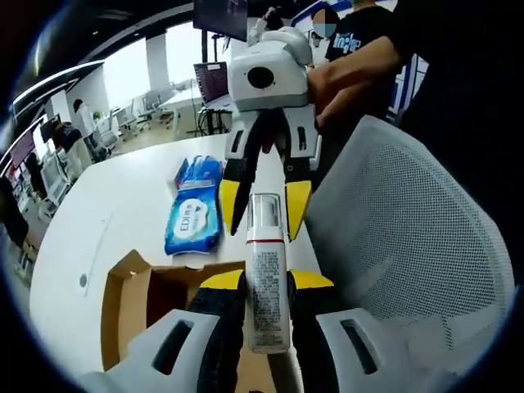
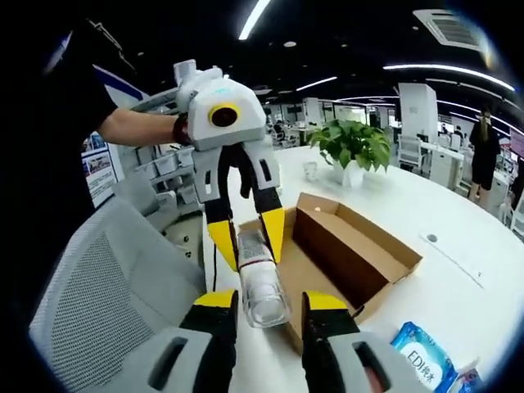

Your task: Operate the shoe box by opening the lid, removing the specified soft item, and placing it in the target area until the item is outside and the box remains undamaged.

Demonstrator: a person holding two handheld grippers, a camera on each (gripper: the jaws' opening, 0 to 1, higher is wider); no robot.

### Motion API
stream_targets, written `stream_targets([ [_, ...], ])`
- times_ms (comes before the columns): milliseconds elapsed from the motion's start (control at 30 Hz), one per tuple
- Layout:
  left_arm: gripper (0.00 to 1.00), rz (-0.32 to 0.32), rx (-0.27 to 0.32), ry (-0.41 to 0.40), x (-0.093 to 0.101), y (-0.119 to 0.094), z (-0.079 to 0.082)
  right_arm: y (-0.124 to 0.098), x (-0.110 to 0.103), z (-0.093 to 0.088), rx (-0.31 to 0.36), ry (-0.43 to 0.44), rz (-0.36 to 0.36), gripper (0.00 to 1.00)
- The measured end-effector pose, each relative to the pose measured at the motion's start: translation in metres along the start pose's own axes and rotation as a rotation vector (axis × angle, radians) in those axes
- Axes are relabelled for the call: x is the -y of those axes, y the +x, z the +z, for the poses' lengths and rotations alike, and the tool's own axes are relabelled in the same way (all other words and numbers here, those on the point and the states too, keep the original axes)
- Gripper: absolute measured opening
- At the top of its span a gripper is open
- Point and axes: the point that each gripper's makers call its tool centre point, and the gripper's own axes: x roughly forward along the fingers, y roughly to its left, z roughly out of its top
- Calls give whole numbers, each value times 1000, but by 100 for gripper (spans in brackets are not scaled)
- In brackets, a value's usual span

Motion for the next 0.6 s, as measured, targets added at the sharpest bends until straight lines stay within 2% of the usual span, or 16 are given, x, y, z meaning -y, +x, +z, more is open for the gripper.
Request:
stream_targets([
  [100, 19, -21, 13, -8, 3, -1, 3, -2, -9, 4, 19, -1, 45, 19],
  [233, 19, -63, 28, -28, 9, -2, 5, -5, -14, 5, 22, 12, 66, 18],
  [600, 21, -64, 24, -57, 7, 7, 2, -7, -15, 4, 42, 76, 54, 16],
])
